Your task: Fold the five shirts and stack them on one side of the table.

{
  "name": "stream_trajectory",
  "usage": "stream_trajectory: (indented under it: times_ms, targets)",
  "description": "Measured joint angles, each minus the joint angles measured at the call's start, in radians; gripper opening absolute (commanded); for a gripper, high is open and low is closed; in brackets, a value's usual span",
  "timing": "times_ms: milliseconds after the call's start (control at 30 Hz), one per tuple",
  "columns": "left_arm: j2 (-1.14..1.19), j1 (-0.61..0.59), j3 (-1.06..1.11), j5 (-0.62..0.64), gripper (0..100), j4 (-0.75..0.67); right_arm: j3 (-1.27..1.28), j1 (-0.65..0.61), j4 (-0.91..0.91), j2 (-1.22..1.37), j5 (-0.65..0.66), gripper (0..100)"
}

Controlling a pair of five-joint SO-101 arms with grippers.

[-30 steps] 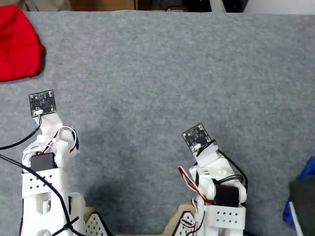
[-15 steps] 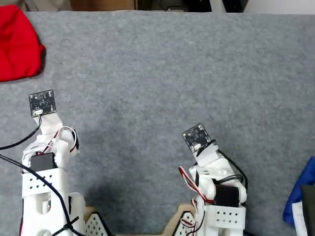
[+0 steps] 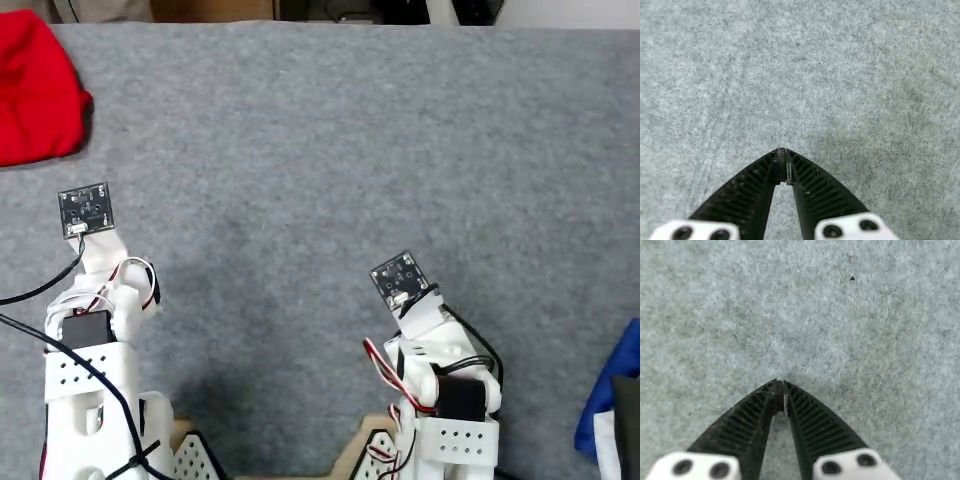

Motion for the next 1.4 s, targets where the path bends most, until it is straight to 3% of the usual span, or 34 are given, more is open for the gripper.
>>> stream_trajectory:
  times_ms: [1400]
  targets:
    - [-0.002, -0.003, -0.091, 0.000, 2, 0.091, 0.000, 0.000, 0.000, 0.000, 0.000, 0.7]
